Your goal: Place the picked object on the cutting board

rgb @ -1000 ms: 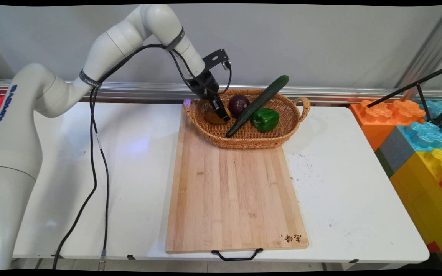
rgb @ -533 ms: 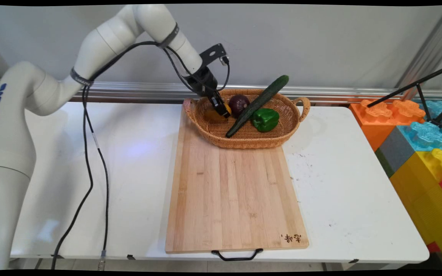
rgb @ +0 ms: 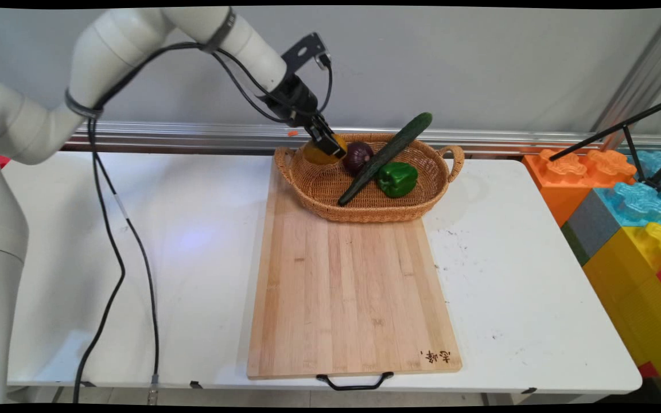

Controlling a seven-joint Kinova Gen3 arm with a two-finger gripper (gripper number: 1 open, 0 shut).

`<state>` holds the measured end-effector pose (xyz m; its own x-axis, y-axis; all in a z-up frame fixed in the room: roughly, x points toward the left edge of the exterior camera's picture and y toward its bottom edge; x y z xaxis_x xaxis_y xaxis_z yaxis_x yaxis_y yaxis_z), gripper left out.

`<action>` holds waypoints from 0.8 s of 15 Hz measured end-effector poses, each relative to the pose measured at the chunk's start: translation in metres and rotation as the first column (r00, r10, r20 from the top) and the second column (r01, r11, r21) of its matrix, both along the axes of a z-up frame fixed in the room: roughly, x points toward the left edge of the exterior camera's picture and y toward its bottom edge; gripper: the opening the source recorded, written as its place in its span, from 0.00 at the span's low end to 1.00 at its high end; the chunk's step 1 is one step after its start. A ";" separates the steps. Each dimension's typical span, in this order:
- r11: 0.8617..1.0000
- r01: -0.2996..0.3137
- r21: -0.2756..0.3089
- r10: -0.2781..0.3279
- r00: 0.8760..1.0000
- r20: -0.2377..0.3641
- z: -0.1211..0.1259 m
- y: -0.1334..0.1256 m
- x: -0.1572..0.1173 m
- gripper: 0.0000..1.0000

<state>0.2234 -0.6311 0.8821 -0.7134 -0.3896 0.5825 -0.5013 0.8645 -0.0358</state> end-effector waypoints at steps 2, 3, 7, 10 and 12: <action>1.000 -0.005 0.014 0.005 0.999 -0.033 0.012 0.017 -0.001 0.00; 1.000 -0.005 0.027 0.006 0.999 -0.051 0.018 0.027 -0.003 0.00; 0.995 -0.008 0.095 0.018 0.994 -0.108 0.026 0.063 -0.015 0.00; 0.988 -0.020 0.152 0.041 0.990 -0.133 0.019 0.088 -0.029 0.00; 0.981 -0.034 0.189 0.061 0.988 -0.142 0.007 0.103 -0.042 0.00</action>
<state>0.1814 -0.5276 0.8895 -0.6038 -0.5320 0.5937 -0.5297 0.8243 0.1999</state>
